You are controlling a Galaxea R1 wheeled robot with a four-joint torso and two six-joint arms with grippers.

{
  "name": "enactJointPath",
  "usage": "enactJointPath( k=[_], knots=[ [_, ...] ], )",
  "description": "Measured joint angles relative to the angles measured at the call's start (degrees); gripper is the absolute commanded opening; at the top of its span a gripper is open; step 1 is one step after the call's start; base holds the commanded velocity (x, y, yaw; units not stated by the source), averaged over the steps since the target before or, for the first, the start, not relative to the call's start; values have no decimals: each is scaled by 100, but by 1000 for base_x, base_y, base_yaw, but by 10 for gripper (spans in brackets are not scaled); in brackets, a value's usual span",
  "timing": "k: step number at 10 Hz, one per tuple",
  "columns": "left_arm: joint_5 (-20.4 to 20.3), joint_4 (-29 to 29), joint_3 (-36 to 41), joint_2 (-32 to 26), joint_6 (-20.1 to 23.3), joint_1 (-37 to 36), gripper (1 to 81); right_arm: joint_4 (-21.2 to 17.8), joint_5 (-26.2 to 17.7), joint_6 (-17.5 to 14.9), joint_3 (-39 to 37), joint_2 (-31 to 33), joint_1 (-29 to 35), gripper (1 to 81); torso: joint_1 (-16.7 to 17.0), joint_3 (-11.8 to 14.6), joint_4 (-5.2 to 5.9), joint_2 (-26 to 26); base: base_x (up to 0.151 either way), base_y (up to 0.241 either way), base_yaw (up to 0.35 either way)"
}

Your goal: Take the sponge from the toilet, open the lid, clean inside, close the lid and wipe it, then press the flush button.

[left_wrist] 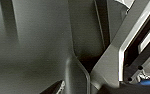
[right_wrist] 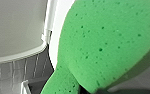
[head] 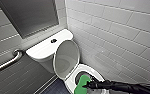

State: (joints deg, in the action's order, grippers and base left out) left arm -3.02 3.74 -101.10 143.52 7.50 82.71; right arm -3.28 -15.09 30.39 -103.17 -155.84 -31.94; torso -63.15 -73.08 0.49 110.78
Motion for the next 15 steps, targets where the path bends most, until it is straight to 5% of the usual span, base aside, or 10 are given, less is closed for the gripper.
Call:
enactJointPath(
  k=[8, 15],
  knots=[
    [-2, 2, -4, 28, 18, -5, 811, 20, 11, 11, 1654, 2131, -480, 10, 0, 0, 0, 0, 0, 0, 0],
    [-6, 2, 44, -35, 21, -207, 811, 238, 88, -11, 2026, 3630, -1345, 10, 57, 0, 0, -92, 0, 0, 0]
  ],
)
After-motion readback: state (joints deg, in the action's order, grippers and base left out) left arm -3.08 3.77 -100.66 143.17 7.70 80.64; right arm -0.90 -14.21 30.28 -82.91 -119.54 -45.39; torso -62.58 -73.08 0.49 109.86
